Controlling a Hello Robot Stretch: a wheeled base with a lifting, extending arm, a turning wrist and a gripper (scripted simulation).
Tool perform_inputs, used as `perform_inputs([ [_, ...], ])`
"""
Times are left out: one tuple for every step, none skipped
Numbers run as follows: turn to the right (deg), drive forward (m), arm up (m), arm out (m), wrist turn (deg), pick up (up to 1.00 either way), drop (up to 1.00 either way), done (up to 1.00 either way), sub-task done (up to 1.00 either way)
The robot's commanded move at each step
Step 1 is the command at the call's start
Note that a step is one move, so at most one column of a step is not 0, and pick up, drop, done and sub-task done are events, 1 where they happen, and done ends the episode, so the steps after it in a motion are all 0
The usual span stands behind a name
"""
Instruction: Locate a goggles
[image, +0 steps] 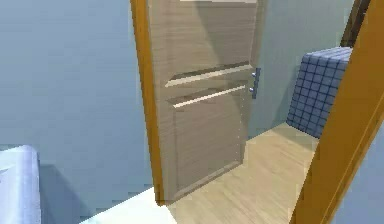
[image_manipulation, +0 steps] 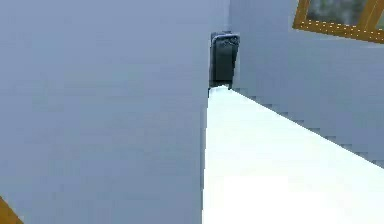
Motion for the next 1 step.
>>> perform_inputs([
  [0.0, 0.35, 0.00, 0.00, 0.0, 0.00, 0.00, 0.00, 0.00],
])
